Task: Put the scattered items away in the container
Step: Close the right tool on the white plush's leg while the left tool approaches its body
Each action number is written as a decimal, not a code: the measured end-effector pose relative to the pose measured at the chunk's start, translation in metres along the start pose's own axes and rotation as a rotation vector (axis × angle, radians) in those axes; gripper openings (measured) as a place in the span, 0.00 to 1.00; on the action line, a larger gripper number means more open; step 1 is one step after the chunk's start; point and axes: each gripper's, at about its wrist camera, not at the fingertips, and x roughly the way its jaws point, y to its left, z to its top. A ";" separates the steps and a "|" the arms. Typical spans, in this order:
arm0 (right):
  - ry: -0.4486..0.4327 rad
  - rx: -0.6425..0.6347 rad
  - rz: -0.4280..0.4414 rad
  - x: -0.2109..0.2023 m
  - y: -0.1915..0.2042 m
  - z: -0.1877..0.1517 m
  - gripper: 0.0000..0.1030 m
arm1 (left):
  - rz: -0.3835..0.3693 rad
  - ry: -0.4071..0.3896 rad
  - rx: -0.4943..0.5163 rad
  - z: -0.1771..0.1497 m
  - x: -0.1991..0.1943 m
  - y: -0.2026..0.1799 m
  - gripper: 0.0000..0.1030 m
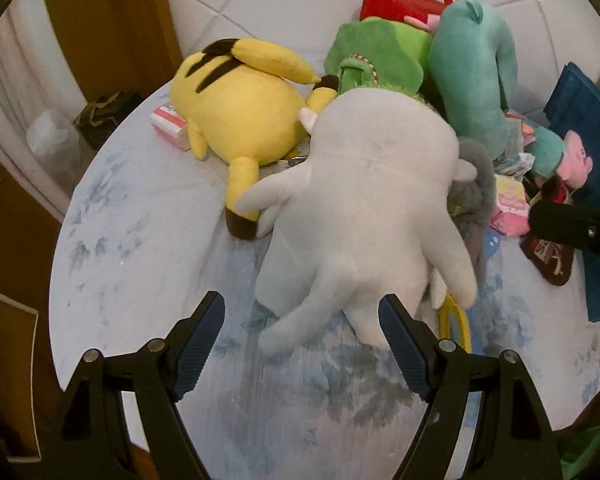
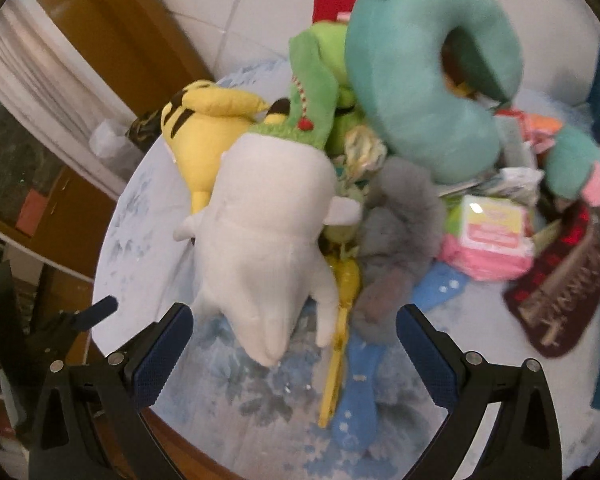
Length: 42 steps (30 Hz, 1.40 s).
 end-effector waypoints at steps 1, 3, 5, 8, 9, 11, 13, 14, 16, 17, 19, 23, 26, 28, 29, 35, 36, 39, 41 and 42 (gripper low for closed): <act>0.009 -0.001 0.011 0.007 -0.002 0.001 1.00 | 0.001 -0.002 0.010 0.001 0.004 0.000 0.77; 0.028 -0.001 0.024 0.022 -0.006 0.004 1.00 | -0.001 -0.010 0.025 0.002 0.010 0.003 0.77; 0.043 0.013 0.022 0.034 -0.009 0.003 1.00 | -0.003 -0.015 0.029 0.003 0.014 0.012 0.77; 0.061 0.039 0.029 0.048 -0.010 0.000 1.00 | 0.016 -0.019 0.046 0.010 0.021 0.030 0.77; 0.064 0.046 0.031 0.051 -0.009 -0.002 1.00 | 0.011 -0.023 0.059 0.014 0.023 0.035 0.77; 0.050 0.084 0.014 0.053 -0.007 -0.006 1.00 | -0.003 -0.036 0.091 0.024 0.026 0.047 0.77; 0.036 0.123 -0.003 0.054 -0.004 -0.010 1.00 | -0.021 -0.047 0.130 0.033 0.029 0.052 0.77; 0.028 0.143 -0.012 0.055 -0.003 -0.012 1.00 | -0.032 -0.054 0.156 0.039 0.031 0.055 0.77; 0.014 0.182 -0.030 0.056 0.000 -0.015 1.00 | -0.059 -0.065 0.203 0.049 0.036 0.057 0.77; 0.006 0.201 -0.039 0.057 0.001 -0.017 1.00 | -0.084 -0.072 0.229 0.056 0.039 0.059 0.77; -0.008 0.240 -0.057 0.059 0.004 -0.021 1.00 | -0.122 -0.058 0.257 0.064 0.048 0.059 0.77; -0.028 0.269 -0.087 0.056 0.012 -0.024 0.92 | -0.192 -0.020 0.324 0.076 0.069 0.057 0.77; -0.025 0.282 -0.107 0.061 0.014 -0.025 0.75 | -0.253 -0.005 0.361 0.080 0.083 0.055 0.77; -0.019 0.291 -0.110 0.067 0.014 -0.026 0.72 | -0.292 0.008 0.382 0.081 0.091 0.050 0.77; -0.019 0.298 -0.106 0.071 0.013 -0.027 0.72 | -0.300 0.013 0.396 0.081 0.095 0.047 0.77; -0.041 0.324 -0.076 0.087 0.014 -0.029 0.36 | -0.398 0.014 0.450 0.081 0.101 0.038 0.45; -0.050 0.331 -0.062 0.088 0.014 -0.029 0.32 | -0.389 0.002 0.471 0.079 0.099 0.035 0.43; -0.061 0.330 -0.062 0.089 0.017 -0.030 0.32 | -0.374 -0.020 0.514 0.075 0.094 0.033 0.35; -0.070 0.334 -0.063 0.088 0.018 -0.030 0.32 | -0.373 -0.013 0.505 0.077 0.097 0.034 0.34; -0.075 0.338 -0.062 0.088 0.017 -0.030 0.37 | -0.373 -0.009 0.501 0.078 0.098 0.035 0.34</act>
